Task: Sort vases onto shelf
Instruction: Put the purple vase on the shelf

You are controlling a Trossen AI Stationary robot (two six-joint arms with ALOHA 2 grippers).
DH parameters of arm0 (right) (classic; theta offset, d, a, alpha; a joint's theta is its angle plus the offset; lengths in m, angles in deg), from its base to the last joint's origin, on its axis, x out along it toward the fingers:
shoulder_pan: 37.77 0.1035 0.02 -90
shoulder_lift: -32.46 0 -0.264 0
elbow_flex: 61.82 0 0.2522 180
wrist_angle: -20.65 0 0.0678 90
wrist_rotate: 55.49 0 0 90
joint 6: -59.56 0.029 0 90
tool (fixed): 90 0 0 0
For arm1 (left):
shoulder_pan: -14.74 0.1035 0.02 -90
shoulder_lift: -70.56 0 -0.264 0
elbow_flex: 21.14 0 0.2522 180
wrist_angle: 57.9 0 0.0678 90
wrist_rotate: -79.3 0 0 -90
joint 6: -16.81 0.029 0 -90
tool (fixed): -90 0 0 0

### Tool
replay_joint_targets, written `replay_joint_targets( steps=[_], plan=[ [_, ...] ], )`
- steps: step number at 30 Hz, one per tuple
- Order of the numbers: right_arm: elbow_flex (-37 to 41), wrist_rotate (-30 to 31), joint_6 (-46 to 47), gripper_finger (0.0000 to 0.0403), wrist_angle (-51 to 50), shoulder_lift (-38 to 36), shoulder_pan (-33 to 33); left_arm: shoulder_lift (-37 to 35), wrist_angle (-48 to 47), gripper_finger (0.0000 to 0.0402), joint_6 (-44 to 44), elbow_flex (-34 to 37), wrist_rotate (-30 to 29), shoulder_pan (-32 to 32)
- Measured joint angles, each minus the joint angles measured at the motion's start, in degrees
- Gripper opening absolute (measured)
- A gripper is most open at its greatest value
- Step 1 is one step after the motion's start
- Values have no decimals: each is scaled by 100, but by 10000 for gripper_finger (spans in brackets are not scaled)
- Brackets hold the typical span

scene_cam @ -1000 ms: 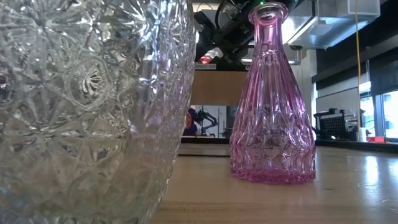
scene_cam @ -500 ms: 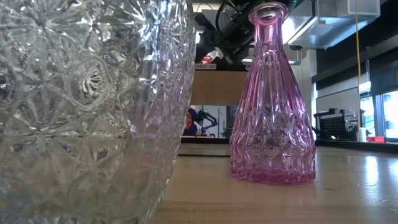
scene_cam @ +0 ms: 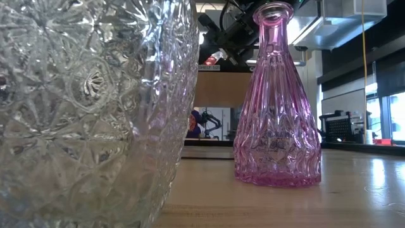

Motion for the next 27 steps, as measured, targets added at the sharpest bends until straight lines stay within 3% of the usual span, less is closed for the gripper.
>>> replay_joint_targets(
  steps=[15,27],
  plan=[
    [20,35,-498,104,216,0,2,-42,-67,140,26,9,15,-8],
    [-197,136,-1260,108,326,31,-5,-741,231,140,39,15,-941,22]
  ],
)
